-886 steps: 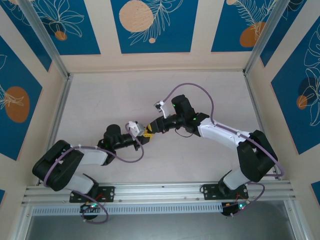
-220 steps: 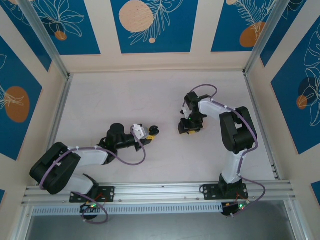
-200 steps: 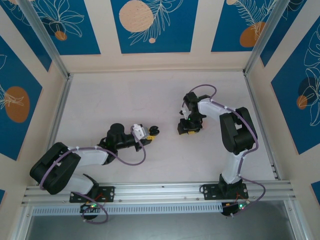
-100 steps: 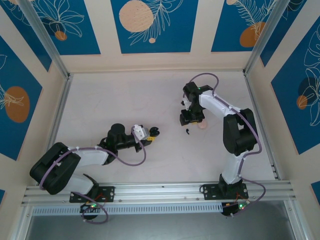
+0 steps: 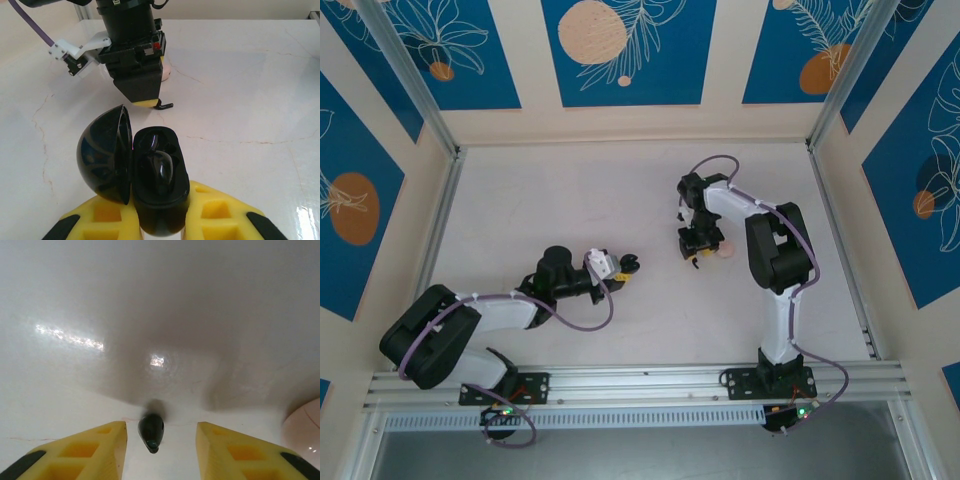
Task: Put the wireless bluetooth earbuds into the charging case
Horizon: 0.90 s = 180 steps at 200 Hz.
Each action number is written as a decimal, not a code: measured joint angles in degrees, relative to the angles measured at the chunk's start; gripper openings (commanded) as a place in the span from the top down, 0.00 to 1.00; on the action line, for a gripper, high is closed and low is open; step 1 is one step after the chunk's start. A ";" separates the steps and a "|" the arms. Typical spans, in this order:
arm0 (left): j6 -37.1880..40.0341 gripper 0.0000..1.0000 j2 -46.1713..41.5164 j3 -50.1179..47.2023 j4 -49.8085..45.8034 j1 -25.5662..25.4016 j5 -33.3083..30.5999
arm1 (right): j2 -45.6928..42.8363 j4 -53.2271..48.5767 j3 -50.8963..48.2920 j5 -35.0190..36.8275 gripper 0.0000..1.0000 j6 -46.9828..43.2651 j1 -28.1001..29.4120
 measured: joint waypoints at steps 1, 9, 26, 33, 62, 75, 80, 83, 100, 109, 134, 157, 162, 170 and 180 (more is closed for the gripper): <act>0.00 0.85 0.00 0.00 -0.02 0.00 0.00 | 0.02 0.00 0.04 0.00 0.62 -0.02 0.00; 0.00 0.85 0.00 0.00 -0.04 0.00 0.00 | 0.13 0.02 0.24 -0.04 0.63 -0.04 0.09; 0.00 0.85 0.00 0.07 -0.04 0.00 0.00 | 0.44 -0.02 0.37 -0.13 0.66 -0.04 0.26; 0.00 0.85 0.00 0.09 -0.04 0.00 0.00 | 0.66 -0.02 0.46 -0.13 0.67 -0.04 0.33; 0.00 0.85 0.00 0.13 -0.09 -0.09 -0.02 | 2.05 -0.04 0.70 -0.13 0.72 -0.15 0.59; 0.02 0.85 0.00 0.13 -0.22 -0.15 -0.02 | 2.56 -0.13 0.72 0.09 0.74 -0.20 0.68; 0.02 0.85 0.00 0.13 -0.31 -0.17 0.00 | 2.58 -0.20 0.76 0.11 0.75 -0.20 0.68; 0.02 0.85 0.00 0.13 -0.39 -0.17 0.00 | 2.60 -0.24 0.83 0.11 0.75 -0.20 0.68; 0.02 0.85 0.00 0.13 -0.68 -0.24 -0.02 | 2.75 -0.46 1.07 0.15 0.75 -0.20 0.70; 0.09 0.85 0.00 0.13 -0.76 -0.24 -0.02 | 2.75 -0.46 1.07 0.28 0.76 -0.20 0.74; 0.50 0.85 0.00 0.17 -0.94 -0.28 -0.02 | 2.75 -0.52 1.07 0.37 0.77 -0.15 0.74; 0.92 0.85 0.00 0.17 -1.07 -0.28 -0.02 | 2.75 -0.59 1.07 0.52 0.77 0.02 0.79; 1.01 0.85 -0.02 0.20 -1.14 -0.31 -0.02 | 2.75 -0.63 1.07 0.52 0.77 0.02 0.79; 1.05 0.85 -0.04 0.20 -1.36 -0.33 -0.04 | 2.75 -0.76 1.07 0.52 0.77 0.04 0.85; 1.05 0.85 -0.11 0.20 -1.60 -0.35 -0.09 | 2.75 -0.98 1.07 0.52 0.77 0.04 0.96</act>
